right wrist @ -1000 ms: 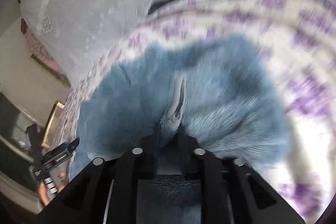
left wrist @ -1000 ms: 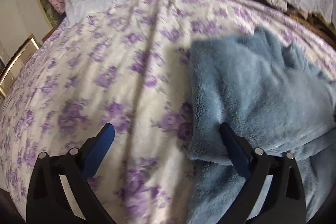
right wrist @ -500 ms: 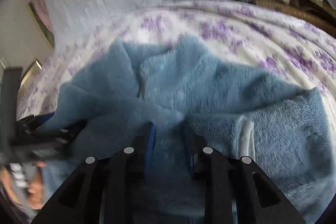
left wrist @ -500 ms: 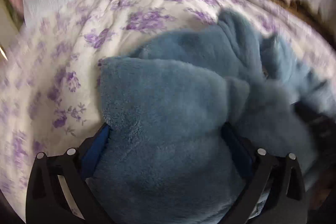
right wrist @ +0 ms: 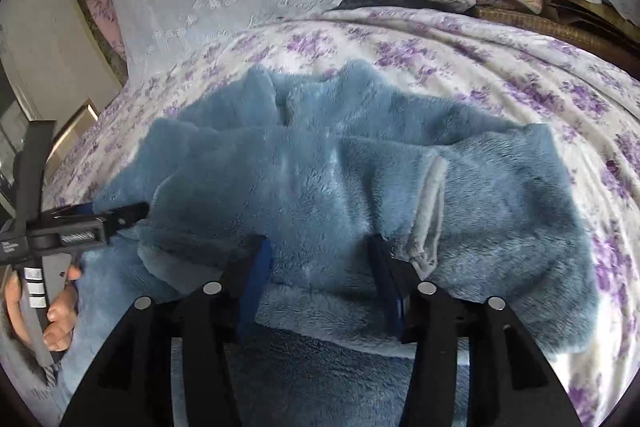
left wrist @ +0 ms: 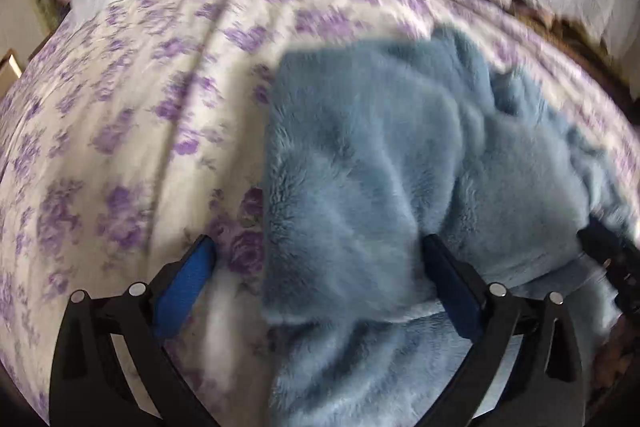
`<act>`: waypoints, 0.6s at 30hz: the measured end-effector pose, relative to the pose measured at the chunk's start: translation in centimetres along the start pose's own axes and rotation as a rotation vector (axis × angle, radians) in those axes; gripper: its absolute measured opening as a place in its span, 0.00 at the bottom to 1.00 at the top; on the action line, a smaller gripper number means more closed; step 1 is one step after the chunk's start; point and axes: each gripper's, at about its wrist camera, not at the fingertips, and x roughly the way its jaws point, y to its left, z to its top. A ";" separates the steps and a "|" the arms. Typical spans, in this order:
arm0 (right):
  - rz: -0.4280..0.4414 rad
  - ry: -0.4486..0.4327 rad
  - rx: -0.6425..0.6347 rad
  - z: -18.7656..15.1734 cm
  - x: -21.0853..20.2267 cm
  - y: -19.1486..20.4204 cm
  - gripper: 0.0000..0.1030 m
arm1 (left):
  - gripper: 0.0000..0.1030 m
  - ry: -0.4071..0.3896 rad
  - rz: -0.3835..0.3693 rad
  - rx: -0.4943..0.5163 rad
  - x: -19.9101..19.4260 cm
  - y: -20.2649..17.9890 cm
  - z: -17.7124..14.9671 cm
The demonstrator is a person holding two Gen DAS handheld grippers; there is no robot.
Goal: Fold small clothes
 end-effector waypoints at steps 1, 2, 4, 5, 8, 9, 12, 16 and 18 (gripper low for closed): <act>-0.006 -0.010 -0.002 0.2 -0.5 0.1 0.49 | 0.96 -0.031 -0.004 -0.011 -1.1 0.1 0.2; -0.007 -0.021 -0.009 0.6 -0.8 0.4 0.49 | 0.96 -0.051 -0.002 -0.009 -1.7 0.1 0.4; -0.013 -0.054 -0.027 1.8 -1.2 1.3 0.50 | 0.96 -0.078 0.011 0.021 -2.6 -0.9 1.5; -0.021 -0.059 -0.035 2.5 -0.8 1.7 0.50 | 0.96 -0.080 0.023 0.041 -2.6 -1.7 2.4; -0.018 -0.002 -0.037 3.7 2.2 2.6 0.51 | 0.96 -0.061 0.053 0.105 -1.1 -4.3 3.5; -0.032 0.056 -0.056 3.1 4.4 2.8 0.57 | 0.96 -0.030 0.074 0.136 0.6 -5.1 3.4; -0.074 0.025 -0.121 2.3 4.8 3.6 0.59 | 0.96 -0.025 0.135 0.160 3.0 -6.0 2.0; -0.057 -0.056 -0.057 1.8 1.3 2.7 0.59 | 0.96 -0.074 0.111 0.170 -0.1 -5.5 1.2; -0.036 -0.089 -0.085 1.3 -1.1 2.8 0.60 | 0.96 -0.073 0.063 0.184 -2.0 -5.1 -0.1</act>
